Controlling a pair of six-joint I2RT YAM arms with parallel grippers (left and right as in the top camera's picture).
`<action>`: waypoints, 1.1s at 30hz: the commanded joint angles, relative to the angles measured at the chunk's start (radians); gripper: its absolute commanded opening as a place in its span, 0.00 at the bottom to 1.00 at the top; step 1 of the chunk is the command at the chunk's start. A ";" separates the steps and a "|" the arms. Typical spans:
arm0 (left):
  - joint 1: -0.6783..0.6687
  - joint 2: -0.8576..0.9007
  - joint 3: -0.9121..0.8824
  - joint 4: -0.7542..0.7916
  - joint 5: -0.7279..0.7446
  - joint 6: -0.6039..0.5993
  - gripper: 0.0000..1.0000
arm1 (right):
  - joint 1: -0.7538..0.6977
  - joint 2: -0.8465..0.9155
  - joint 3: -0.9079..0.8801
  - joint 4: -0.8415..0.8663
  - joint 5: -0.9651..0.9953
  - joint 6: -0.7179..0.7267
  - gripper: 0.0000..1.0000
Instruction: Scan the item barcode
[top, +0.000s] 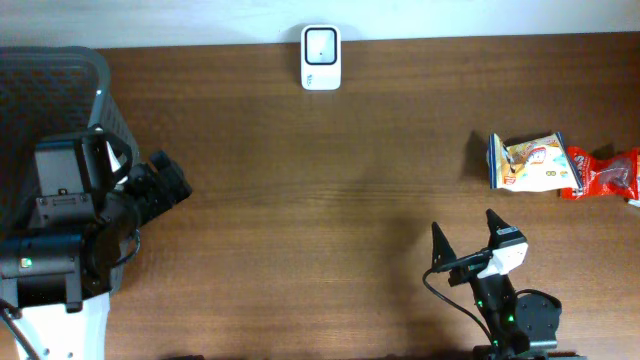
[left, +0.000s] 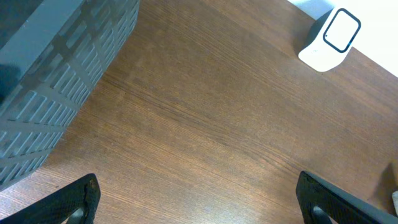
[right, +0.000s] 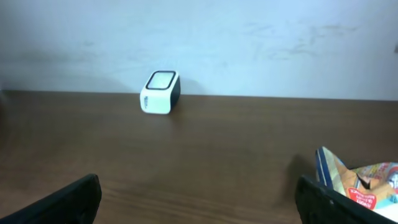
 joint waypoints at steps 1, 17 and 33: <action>0.005 -0.006 0.013 0.002 -0.011 -0.008 0.99 | -0.007 -0.011 -0.039 0.055 0.032 -0.008 0.99; 0.005 -0.006 0.013 0.002 -0.011 -0.008 0.99 | -0.007 -0.011 -0.047 0.002 0.158 -0.022 0.99; 0.005 -0.006 0.013 0.002 -0.011 -0.008 0.99 | -0.006 -0.011 -0.047 -0.002 0.190 -0.060 0.99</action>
